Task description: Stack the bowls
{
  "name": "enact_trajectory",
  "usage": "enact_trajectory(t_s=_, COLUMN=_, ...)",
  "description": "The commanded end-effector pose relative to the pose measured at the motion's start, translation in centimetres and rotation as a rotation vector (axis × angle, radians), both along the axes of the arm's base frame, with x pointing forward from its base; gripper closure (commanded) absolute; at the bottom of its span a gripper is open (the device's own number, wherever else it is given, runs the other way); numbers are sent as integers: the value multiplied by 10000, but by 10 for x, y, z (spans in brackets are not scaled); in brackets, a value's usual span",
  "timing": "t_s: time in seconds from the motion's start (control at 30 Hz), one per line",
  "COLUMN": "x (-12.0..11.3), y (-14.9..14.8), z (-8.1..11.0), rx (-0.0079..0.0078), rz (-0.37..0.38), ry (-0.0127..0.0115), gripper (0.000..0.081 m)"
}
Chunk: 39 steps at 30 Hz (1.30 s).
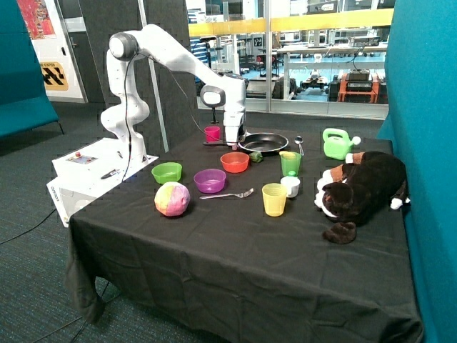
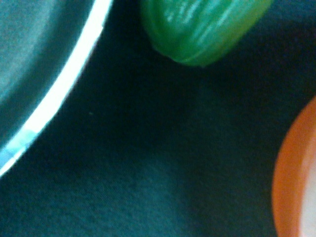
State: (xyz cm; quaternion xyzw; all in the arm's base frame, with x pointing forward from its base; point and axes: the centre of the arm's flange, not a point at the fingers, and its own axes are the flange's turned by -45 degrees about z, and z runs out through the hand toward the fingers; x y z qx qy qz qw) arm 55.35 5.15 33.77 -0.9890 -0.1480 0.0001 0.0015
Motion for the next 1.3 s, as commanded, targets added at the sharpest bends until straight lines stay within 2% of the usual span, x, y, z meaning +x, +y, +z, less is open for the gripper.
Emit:
enact_trajectory(t_s=0.0, x=3, y=12, z=-14, rx=-28, rz=230, ry=-6, gripper=468)
enact_trajectory(t_s=0.5, x=1, y=3, z=-19, rx=-28, rz=187, ry=-6, gripper=465)
enact_trajectory(t_s=1.07, x=-2, y=3, z=-40, rx=-28, rz=125, ry=-6, gripper=491)
enact_trajectory(t_s=1.2, x=-1, y=3, z=-45, rx=-28, rz=63, ry=-6, gripper=539)
enact_trajectory(t_s=1.27, x=-1, y=2, z=-48, rx=-29, rz=-20, ry=-6, gripper=701)
